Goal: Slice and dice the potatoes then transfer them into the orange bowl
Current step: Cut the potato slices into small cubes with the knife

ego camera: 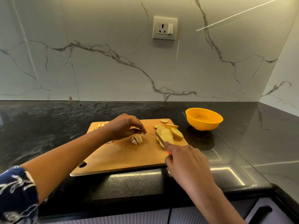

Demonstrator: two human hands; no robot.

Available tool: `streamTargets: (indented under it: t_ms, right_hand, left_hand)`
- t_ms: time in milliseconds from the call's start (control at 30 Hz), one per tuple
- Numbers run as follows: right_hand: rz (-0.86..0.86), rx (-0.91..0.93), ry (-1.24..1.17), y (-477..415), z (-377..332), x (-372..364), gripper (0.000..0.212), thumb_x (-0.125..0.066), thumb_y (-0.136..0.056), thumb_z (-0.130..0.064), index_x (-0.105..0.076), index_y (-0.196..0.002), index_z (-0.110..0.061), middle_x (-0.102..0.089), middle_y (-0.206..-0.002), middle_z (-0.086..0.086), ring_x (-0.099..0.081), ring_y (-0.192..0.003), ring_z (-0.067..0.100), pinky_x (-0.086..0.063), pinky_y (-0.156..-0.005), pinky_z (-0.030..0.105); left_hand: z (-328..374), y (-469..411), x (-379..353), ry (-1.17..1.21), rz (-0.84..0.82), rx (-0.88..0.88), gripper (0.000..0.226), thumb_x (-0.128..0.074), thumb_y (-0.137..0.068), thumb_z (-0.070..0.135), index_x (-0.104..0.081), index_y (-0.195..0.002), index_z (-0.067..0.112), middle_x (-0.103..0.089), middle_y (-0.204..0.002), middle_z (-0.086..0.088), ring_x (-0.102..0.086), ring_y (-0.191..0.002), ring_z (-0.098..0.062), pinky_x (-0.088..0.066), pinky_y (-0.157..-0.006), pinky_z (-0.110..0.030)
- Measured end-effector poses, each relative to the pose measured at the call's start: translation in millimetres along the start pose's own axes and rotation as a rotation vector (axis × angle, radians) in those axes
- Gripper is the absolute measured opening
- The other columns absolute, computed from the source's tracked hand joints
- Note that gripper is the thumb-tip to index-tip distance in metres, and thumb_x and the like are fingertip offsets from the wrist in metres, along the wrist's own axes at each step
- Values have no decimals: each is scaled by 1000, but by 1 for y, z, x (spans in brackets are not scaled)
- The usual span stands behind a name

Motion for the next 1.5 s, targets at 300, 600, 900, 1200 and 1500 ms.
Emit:
streamTargets:
  t_ms: [300,600,900,1200,1500]
  right_hand:
    - [31,-5,-39,-1,-1,-9,48,-33,-101,-35,-27,-148,-36,-63,-107,-5,-57,-90,13,-37,-65,25]
    - [29,-6,-52,2,-2,-9,48,-31,-102,-34,-25,-149,-36,-63,-106,-6,-53,-85,12,-33,-62,26]
    - [17,28,-88,2,-15,-10,46,-33,-101,-33,-30,-147,-33,-63,-109,-4,-56,-86,15,-33,-64,26]
    - [-38,48,-106,3,-24,-14,43,-34,-101,-34,-37,-143,-29,-63,-115,-4,-59,-99,17,-43,-74,29]
    - [-53,57,-64,-4,-37,-22,41,-33,-102,-31,-38,-141,-25,-63,-111,0,-59,-97,20,-37,-67,29]
  left_hand:
    - [-6,-7,5,188,-171,149,31,-58,-90,7,-65,-106,34,-64,-111,15,-58,-106,-3,-45,-97,-22]
    - [-23,3,10,236,-445,191,42,-70,-79,33,-57,-117,44,-47,-119,32,-40,-111,12,-31,-92,-12]
    - [-9,24,0,198,-153,318,23,-72,-77,37,-65,-100,38,-62,-104,15,-54,-98,-6,-48,-90,-32]
    - [14,53,-9,-207,95,503,62,-57,-78,63,-47,-133,36,-49,-138,10,-39,-129,-11,-25,-105,-35]
    - [9,59,-6,-216,143,399,37,-53,-84,55,-58,-119,43,-59,-123,12,-44,-120,0,-14,-104,-26]
Point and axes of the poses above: each hand's wrist, its own y-axis away from the middle knuckle, its own x-axis out of the back of the hand, z = x × y, the point moved 2 cm from there along -y, towards the middle knuckle
